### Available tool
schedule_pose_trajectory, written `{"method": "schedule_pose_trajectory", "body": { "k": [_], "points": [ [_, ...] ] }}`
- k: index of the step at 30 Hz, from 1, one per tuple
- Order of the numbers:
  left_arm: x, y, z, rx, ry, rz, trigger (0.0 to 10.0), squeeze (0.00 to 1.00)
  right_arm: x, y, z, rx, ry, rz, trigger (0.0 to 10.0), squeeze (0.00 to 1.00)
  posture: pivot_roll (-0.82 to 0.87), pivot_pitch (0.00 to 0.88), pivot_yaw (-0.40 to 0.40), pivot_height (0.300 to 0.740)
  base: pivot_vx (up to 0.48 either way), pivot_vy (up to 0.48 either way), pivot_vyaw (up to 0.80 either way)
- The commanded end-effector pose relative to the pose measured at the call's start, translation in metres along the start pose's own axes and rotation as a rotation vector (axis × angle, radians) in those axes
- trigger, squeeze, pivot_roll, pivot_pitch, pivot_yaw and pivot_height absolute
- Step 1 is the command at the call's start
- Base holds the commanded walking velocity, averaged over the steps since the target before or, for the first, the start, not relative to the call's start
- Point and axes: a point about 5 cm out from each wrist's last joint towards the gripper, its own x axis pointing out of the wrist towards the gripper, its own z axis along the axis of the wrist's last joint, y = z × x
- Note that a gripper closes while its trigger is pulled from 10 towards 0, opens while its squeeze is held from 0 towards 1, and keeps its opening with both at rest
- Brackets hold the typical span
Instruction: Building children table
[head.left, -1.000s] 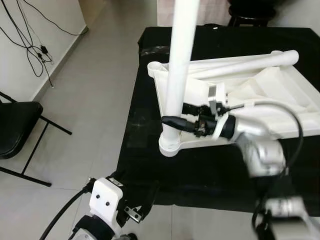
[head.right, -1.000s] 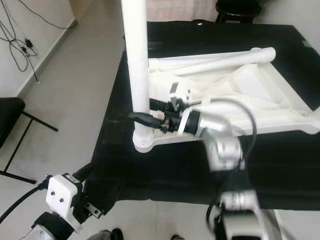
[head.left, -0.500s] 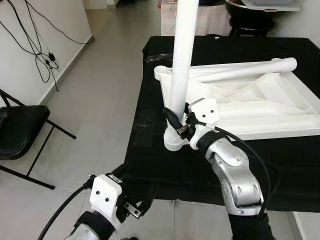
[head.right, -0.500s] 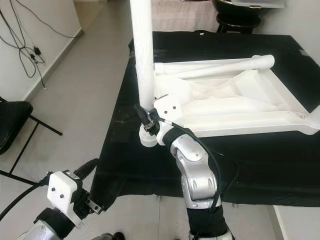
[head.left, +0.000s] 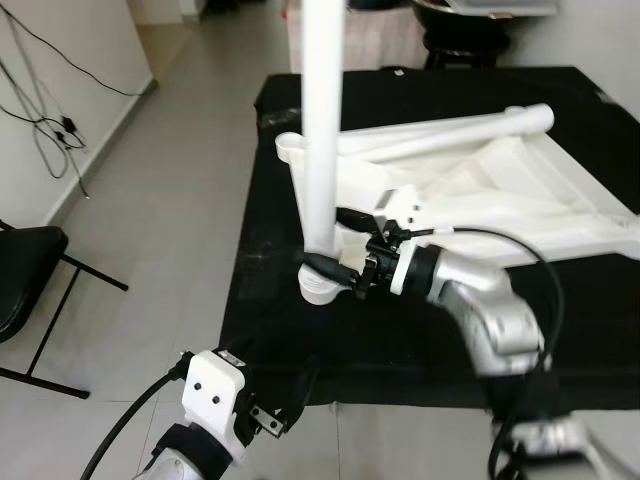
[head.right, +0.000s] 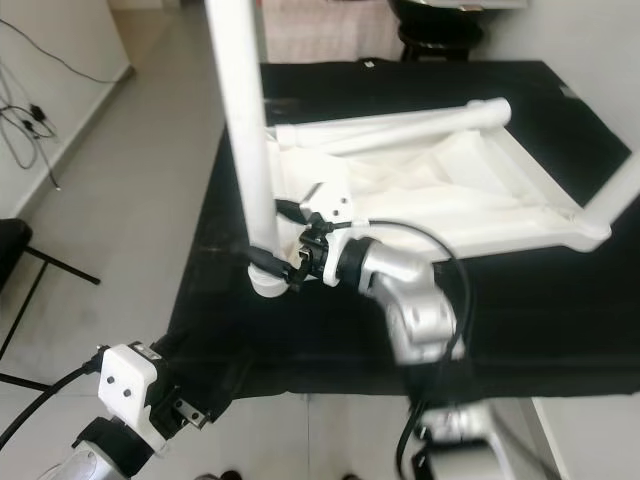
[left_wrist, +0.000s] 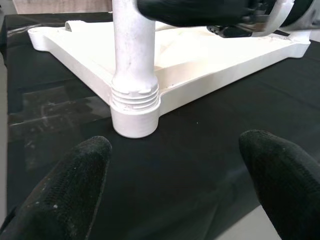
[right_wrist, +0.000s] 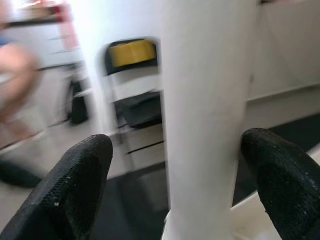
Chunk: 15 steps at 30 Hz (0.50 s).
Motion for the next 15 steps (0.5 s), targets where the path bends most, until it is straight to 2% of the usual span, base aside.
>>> {"method": "schedule_pose_trajectory", "body": {
  "k": [1, 4, 5, 6, 7, 15],
  "points": [
    [-0.001, -0.001, -0.003, -0.005, 0.010, 0.003, 10.0, 0.00, 0.003, 0.004, -0.001, 0.012, -0.028, 0.070, 10.0, 0.00, -0.03, 0.184, 0.008, 0.740, 0.000, 0.000, 0.00],
    [-0.002, -0.002, -0.003, -0.003, 0.010, 0.004, 10.0, 0.00, 0.005, -0.004, 0.001, 0.058, -0.041, 0.130, 10.0, 0.00, -0.02, 0.184, 0.003, 0.740, 0.000, 0.000, 0.00],
    [-0.002, -0.003, -0.003, -0.003, 0.010, 0.006, 10.0, 0.00, 0.007, -0.007, 0.001, 0.086, -0.045, 0.152, 8.3, 0.00, -0.01, 0.182, -0.001, 0.740, 0.000, 0.000, 0.00],
    [-0.002, -0.003, -0.004, -0.003, 0.010, 0.007, 10.0, 0.00, 0.008, -0.010, 0.000, 0.104, -0.049, 0.175, 8.3, 0.00, -0.01, 0.182, -0.001, 0.740, 0.000, 0.000, 0.00],
    [-0.002, -0.003, -0.004, -0.004, 0.010, 0.008, 10.0, 0.00, 0.009, -0.011, -0.001, 0.118, -0.050, 0.196, 0.0, 0.00, -0.01, 0.185, -0.002, 0.740, 0.000, 0.000, 0.00],
    [-0.003, -0.005, -0.003, -0.004, 0.008, 0.009, 10.0, 0.00, 0.010, -0.015, -0.004, 0.128, -0.051, 0.241, 0.0, 0.00, -0.01, 0.194, -0.006, 0.740, 0.000, 0.000, 0.00]
  ]
}}
